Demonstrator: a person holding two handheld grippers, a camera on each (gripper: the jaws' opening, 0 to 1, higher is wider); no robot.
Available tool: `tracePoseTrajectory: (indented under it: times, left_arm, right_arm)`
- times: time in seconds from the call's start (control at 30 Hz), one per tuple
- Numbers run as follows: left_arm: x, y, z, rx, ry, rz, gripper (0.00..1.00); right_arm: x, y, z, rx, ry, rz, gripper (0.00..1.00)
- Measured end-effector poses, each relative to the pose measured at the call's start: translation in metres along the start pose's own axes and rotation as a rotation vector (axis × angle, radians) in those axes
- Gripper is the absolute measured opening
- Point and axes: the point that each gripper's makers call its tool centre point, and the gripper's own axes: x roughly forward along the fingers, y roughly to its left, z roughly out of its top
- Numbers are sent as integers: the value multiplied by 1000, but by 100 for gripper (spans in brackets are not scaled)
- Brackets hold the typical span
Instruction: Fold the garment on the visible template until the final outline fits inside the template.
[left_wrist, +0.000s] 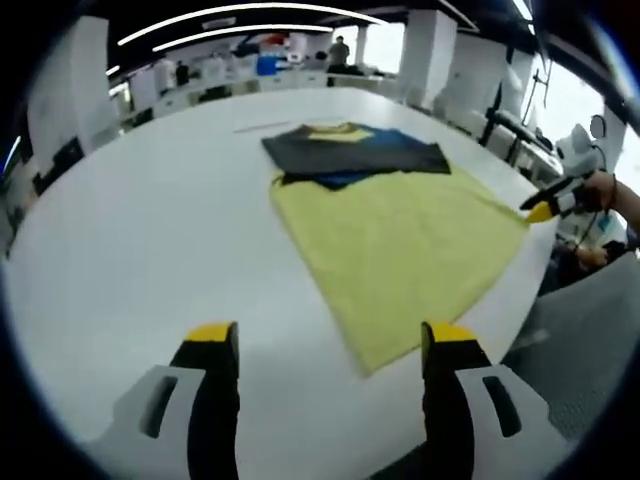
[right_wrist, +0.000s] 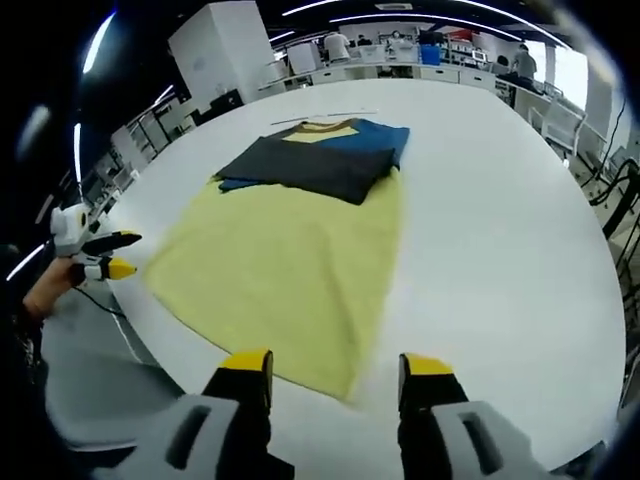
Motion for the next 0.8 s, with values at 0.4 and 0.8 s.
tracePoseTrajectory:
  times: [0.4, 0.8]
  left_arm:
    - [1, -8, -16, -108, 55, -24, 30]
    - [6, -17, -21, -163, 77, -68, 15]
  right_arm:
    - [3, -3, -14, 9, 33, -10, 23]
    - [7, 0, -15, 22, 17, -1, 13]
